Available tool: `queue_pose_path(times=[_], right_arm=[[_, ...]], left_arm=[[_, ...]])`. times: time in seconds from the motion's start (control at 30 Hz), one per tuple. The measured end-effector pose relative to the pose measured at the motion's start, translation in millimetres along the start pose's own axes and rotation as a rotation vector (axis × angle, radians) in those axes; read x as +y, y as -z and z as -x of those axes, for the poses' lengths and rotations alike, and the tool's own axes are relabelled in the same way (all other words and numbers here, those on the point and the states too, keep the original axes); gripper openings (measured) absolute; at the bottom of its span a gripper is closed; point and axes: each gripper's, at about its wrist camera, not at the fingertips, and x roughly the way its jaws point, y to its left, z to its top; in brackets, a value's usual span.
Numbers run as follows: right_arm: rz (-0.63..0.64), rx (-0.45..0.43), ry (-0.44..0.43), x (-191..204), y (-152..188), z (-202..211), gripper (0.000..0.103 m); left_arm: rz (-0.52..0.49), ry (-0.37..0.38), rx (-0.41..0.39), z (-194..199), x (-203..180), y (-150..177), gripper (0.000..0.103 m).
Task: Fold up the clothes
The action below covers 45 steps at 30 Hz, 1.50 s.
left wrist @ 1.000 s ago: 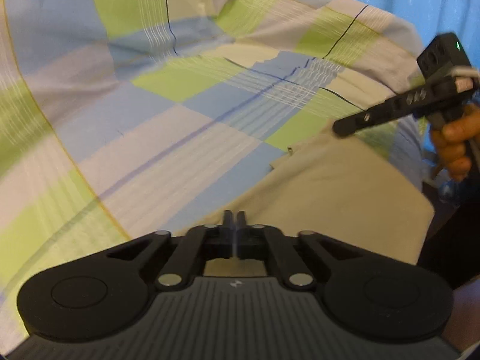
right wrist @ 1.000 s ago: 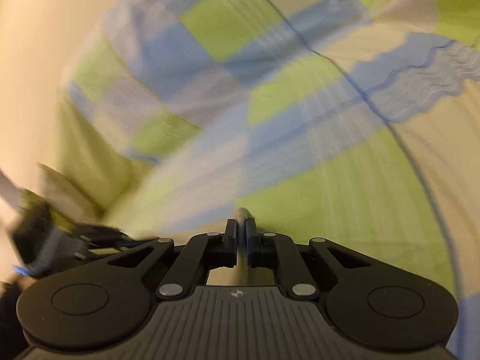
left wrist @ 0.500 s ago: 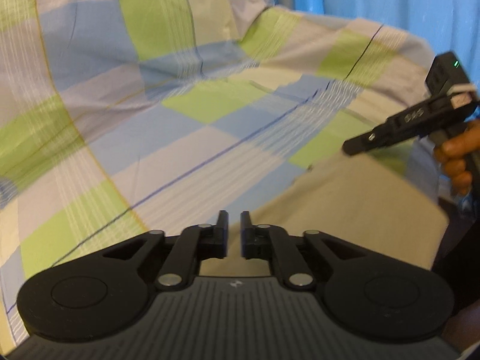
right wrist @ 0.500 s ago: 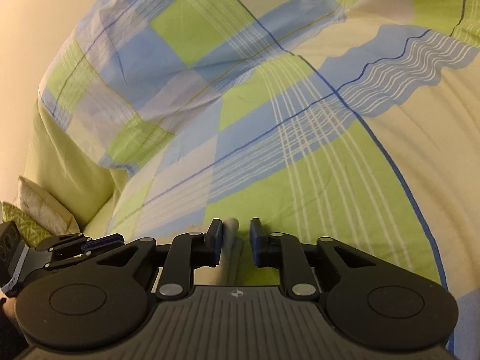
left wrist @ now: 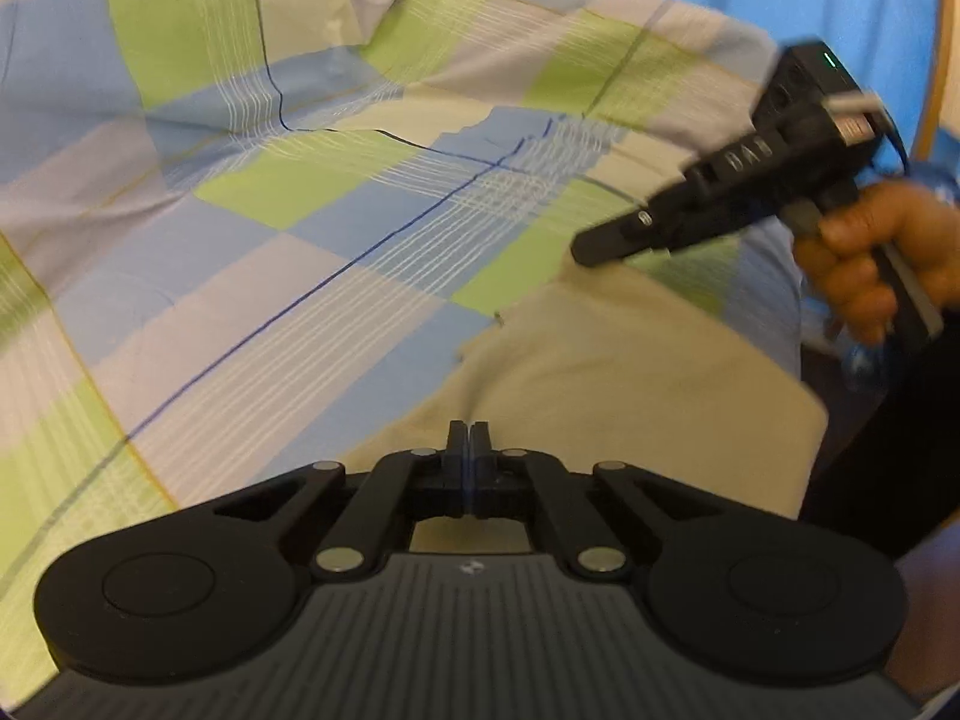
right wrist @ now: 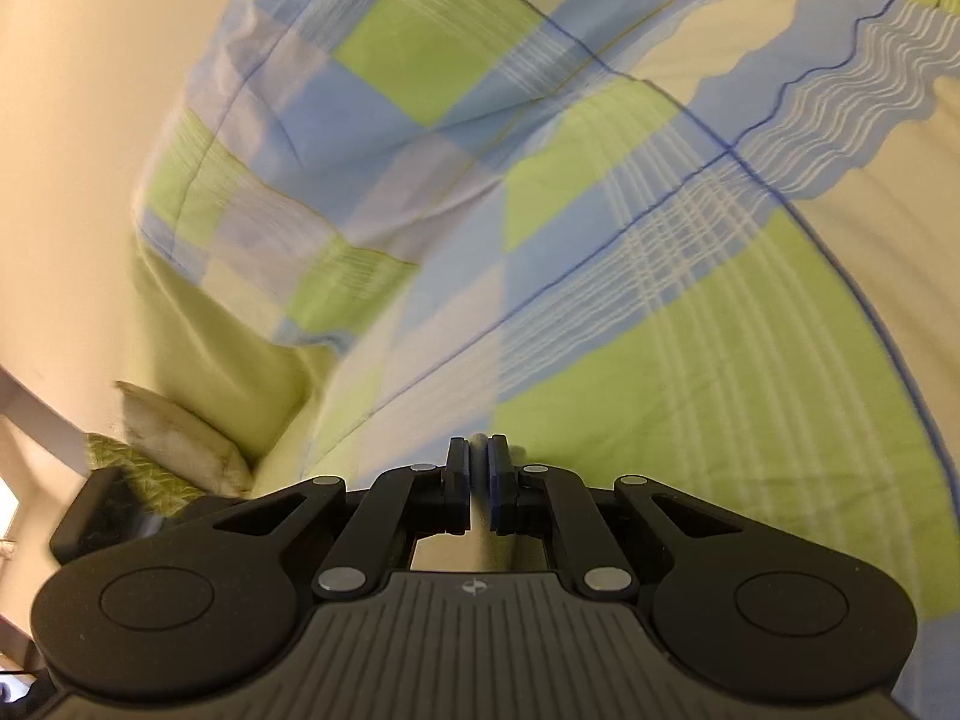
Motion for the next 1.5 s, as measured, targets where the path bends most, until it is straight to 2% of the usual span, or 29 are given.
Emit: queue_pose_path(times=[0.13, 0.2, 0.27, 0.33, 0.4, 0.43, 0.5, 0.6, 0.7, 0.77, 0.83, 0.97, 1.0, 1.03, 1.07, 1.13, 1.2, 1.27, 1.33, 1.43, 1.5], right_arm=[[-0.014, -0.009, -0.001, -3, 2, 1, 0.009], [-0.036, -0.026, -0.011, -5, 1, 5, 0.022], [-0.038, -0.041, -0.001, -6, 0, 10, 0.024], [-0.039, -0.053, 0.004, -7, 0, 14, 0.025], [-0.041, -0.058, 0.002, -9, 1, 18, 0.025], [-0.043, -0.056, 0.003, -9, 0, 18, 0.025], [-0.041, -0.048, 0.008, -7, 1, 16, 0.029], [-0.027, -0.033, 0.005, -3, 4, 15, 0.031], [-0.002, -0.024, -0.001, 3, 9, 15, 0.035], [0.015, -0.021, 0.005, 7, 12, 12, 0.035], [0.035, -0.027, 0.014, 11, 15, 10, 0.035], [0.083, -0.033, 0.035, 18, 16, 4, 0.034], [0.093, -0.035, 0.051, 20, 16, 2, 0.024], [0.105, -0.037, 0.068, 22, 16, 1, 0.019], [0.116, -0.043, 0.070, 24, 16, 2, 0.013], [0.135, -0.056, 0.059, 27, 16, 4, 0.010], [0.117, -0.074, 0.001, 25, 14, 6, 0.009], [0.100, -0.045, 0.065, 18, 14, 0, 0.009], [0.077, -0.042, 0.073, 14, 14, -3, 0.007], [0.081, -0.092, 0.066, 15, 13, 7, 0.016], [0.071, -0.139, 0.069, 13, 13, 18, 0.021]], left_arm=[[0.054, -0.028, -0.007, 4, 4, 9, 0.000], [0.071, -0.036, -0.020, 7, 6, 8, 0.000], [0.068, -0.053, -0.030, 9, 5, 6, 0.000], [0.075, -0.070, -0.035, 13, 8, 6, 0.004], [0.095, -0.115, -0.038, 18, 15, 10, 0.008], [0.111, -0.146, -0.040, 22, 20, 13, 0.013], [0.156, -0.204, -0.039, 33, 32, 24, 0.023], [0.234, -0.266, -0.043, 52, 48, 44, 0.030], [0.318, -0.264, -0.056, 65, 64, 63, 0.039], [0.363, -0.243, -0.081, 70, 72, 70, 0.039], [0.397, -0.222, -0.107, 72, 78, 74, 0.039], [0.393, -0.177, -0.139, 61, 84, 67, 0.034], [0.388, -0.168, -0.137, 56, 84, 64, 0.026], [0.381, -0.164, -0.128, 51, 84, 63, 0.003], [0.376, -0.176, -0.130, 51, 83, 63, 0.000], [0.366, -0.208, -0.144, 54, 80, 64, 0.000], [0.366, -0.247, -0.160, 60, 78, 67, 0.000], [0.373, -0.267, -0.141, 58, 79, 70, 0.000], [0.380, -0.287, -0.122, 57, 80, 73, 0.000], [0.389, -0.292, -0.105, 54, 81, 74, 0.000], [0.384, -0.324, -0.109, 59, 79, 71, 0.000]])
